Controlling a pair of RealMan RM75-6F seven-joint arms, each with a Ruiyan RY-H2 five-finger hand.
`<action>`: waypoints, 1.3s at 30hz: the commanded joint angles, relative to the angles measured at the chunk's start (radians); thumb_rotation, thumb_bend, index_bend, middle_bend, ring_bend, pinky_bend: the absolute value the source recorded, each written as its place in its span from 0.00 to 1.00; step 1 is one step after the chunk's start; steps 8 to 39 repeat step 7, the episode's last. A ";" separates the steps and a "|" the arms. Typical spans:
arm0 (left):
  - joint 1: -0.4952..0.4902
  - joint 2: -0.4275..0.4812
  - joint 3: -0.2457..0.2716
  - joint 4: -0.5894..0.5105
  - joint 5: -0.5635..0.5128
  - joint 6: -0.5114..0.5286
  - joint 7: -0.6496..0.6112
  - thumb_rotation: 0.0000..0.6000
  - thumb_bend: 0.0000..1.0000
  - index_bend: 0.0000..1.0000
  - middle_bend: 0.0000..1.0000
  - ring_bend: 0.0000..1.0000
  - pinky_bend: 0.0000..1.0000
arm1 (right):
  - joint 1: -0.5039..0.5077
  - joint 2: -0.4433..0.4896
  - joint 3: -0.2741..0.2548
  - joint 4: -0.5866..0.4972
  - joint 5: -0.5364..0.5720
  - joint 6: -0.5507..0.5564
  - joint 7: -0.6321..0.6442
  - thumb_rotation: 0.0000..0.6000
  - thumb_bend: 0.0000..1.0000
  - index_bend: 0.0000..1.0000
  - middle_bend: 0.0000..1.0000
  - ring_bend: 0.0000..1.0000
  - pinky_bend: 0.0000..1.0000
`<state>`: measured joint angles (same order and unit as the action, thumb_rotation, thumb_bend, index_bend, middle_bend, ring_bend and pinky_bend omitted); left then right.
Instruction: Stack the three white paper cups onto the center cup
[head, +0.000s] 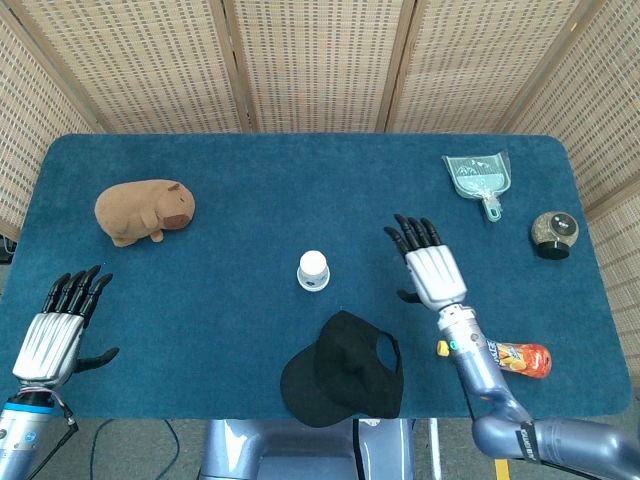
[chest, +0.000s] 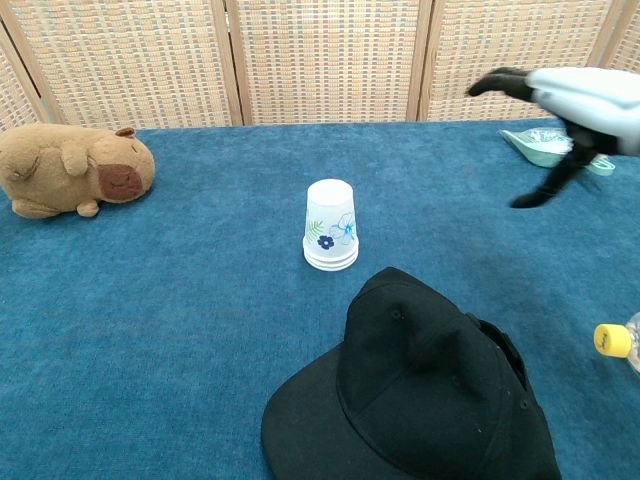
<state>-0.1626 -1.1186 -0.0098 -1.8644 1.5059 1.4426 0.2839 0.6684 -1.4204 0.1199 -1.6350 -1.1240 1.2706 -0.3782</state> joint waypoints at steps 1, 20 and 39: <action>0.008 -0.010 0.010 0.007 0.000 -0.001 0.015 1.00 0.10 0.00 0.00 0.00 0.00 | -0.074 0.047 -0.052 -0.004 -0.044 0.059 0.023 1.00 0.13 0.07 0.00 0.00 0.00; 0.034 -0.028 0.029 0.024 0.007 0.021 0.034 1.00 0.10 0.00 0.00 0.00 0.00 | -0.207 0.092 -0.130 0.017 -0.140 0.191 0.089 1.00 0.13 0.06 0.00 0.00 0.00; 0.034 -0.028 0.029 0.024 0.007 0.021 0.034 1.00 0.10 0.00 0.00 0.00 0.00 | -0.207 0.092 -0.130 0.017 -0.140 0.191 0.089 1.00 0.13 0.06 0.00 0.00 0.00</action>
